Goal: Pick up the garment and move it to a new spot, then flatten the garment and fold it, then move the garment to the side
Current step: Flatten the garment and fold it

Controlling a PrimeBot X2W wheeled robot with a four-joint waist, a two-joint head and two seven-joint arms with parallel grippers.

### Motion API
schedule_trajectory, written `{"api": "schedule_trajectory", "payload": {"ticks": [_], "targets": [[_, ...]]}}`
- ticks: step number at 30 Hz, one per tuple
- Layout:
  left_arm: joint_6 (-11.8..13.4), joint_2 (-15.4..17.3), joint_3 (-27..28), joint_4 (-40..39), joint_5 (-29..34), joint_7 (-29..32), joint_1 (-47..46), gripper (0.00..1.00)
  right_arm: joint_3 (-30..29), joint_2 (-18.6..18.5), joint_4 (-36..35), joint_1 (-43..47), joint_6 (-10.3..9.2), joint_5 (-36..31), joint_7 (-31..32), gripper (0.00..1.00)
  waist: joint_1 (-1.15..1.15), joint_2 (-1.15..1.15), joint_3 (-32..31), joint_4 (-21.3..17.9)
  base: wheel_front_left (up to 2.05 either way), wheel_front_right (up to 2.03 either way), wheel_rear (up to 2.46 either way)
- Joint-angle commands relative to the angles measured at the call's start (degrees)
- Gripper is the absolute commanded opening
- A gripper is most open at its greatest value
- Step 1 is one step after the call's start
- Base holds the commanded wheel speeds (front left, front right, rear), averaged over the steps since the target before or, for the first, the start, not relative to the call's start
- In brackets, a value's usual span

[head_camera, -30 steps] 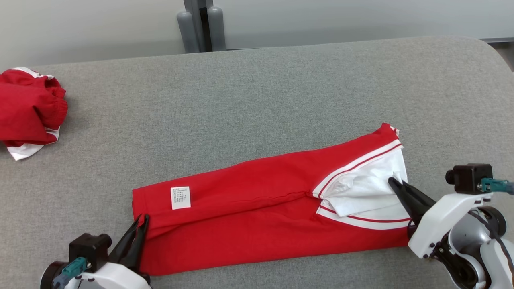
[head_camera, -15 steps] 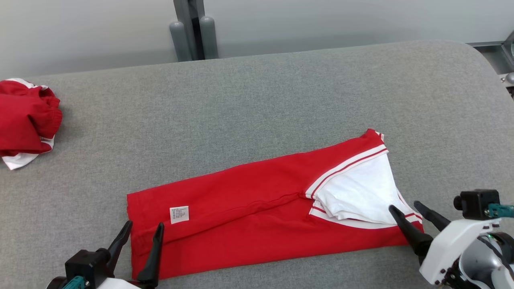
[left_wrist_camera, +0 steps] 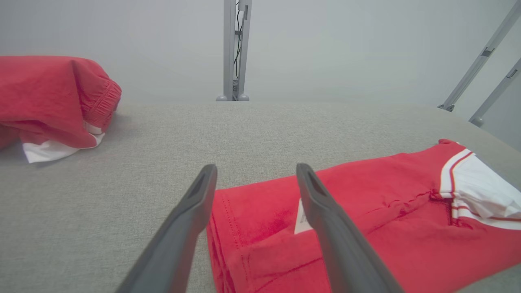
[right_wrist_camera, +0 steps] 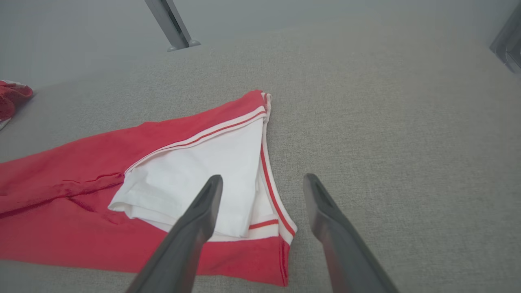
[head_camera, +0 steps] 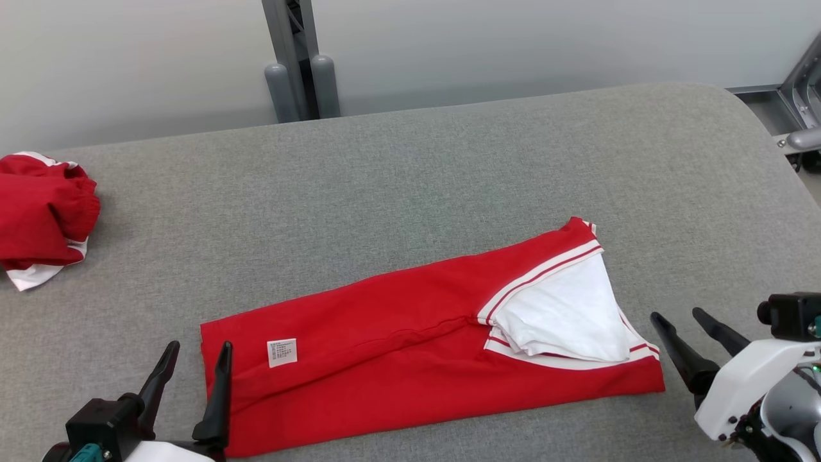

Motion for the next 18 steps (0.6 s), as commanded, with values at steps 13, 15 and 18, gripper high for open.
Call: {"api": "schedule_trajectory", "payload": {"ticks": [13, 15, 18], "targets": [[0.5, -2.08, -0.82, -0.9, 0.57, -0.5, -0.58, 1.0, -1.13, -1.84, 10.27, -7.97, 0.01, -0.6, 7.86, 1.0, 0.0, 0.0, -0.98, 4.83, 0.0, 0.0, 0.0], [0.39, -2.2, -0.9, -0.84, 0.81, -0.56, -0.85, 1.0, -0.83, -1.86, 12.44, -9.19, 0.01, -0.53, 8.66, 1.0, 0.0, 0.0, -0.82, 5.9, 0.0, 0.0, 0.0], [0.34, -2.22, -1.02, -0.91, 0.98, -0.48, -1.34, 1.0, -0.41, -1.63, 15.77, -11.0, 0.01, -0.46, 9.54, 1.0, 0.0, 0.0, -0.47, 7.34, 0.0, 0.0, 0.0]]}}
